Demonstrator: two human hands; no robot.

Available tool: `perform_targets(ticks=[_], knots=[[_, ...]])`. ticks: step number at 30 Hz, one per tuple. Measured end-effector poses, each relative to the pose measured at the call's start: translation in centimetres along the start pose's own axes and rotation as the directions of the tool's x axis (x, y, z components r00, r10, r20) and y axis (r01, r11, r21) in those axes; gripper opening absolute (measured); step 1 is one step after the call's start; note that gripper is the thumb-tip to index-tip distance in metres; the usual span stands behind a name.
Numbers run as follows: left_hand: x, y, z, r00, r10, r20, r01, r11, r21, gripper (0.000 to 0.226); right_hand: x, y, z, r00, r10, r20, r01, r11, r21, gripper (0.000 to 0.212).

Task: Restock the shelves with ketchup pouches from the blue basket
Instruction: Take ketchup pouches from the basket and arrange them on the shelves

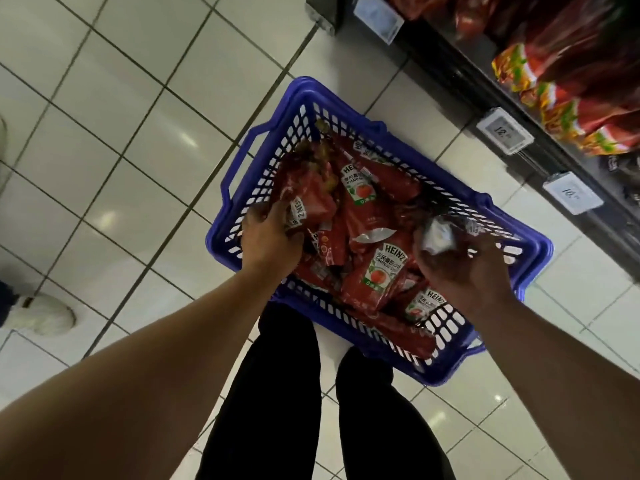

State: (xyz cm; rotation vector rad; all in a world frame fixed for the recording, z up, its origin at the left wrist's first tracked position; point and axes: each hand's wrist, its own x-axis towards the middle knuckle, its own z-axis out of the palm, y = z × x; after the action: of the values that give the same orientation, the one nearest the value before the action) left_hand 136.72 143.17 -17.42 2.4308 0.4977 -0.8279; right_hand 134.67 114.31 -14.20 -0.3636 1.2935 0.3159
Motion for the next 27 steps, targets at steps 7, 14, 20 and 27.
perform_targets(ticks=[7, 14, 20, 27], knots=[[2.2, -1.0, -0.7, 0.996, 0.061, 0.067, -0.074, 0.970, 0.229, 0.091, -0.7, 2.2, -1.9, 0.996, 0.051, -0.073, -0.066, 0.974, -0.215, 0.038], [3.0, 0.1, -1.3, 0.979, 0.070, 0.189, -0.124, 0.948, 0.293, 0.089, -1.8, 3.4, -0.3, 0.996, 0.019, -0.083, -0.061, 0.838, -0.543, 0.067], [2.8, 0.7, -3.0, 0.964, 0.090, 0.250, -0.158, 0.950, 0.268, 0.089, -5.5, 3.1, -1.6, 0.999, 0.040, -0.015, -0.042, 0.874, -0.485, 0.058], [-0.6, 3.7, -6.0, 0.901, -0.079, 0.426, 0.181, 0.962, -0.204, 0.074, -11.0, 2.6, -1.8, 0.992, 0.013, 0.123, 0.055, 0.845, -0.532, 0.046]])
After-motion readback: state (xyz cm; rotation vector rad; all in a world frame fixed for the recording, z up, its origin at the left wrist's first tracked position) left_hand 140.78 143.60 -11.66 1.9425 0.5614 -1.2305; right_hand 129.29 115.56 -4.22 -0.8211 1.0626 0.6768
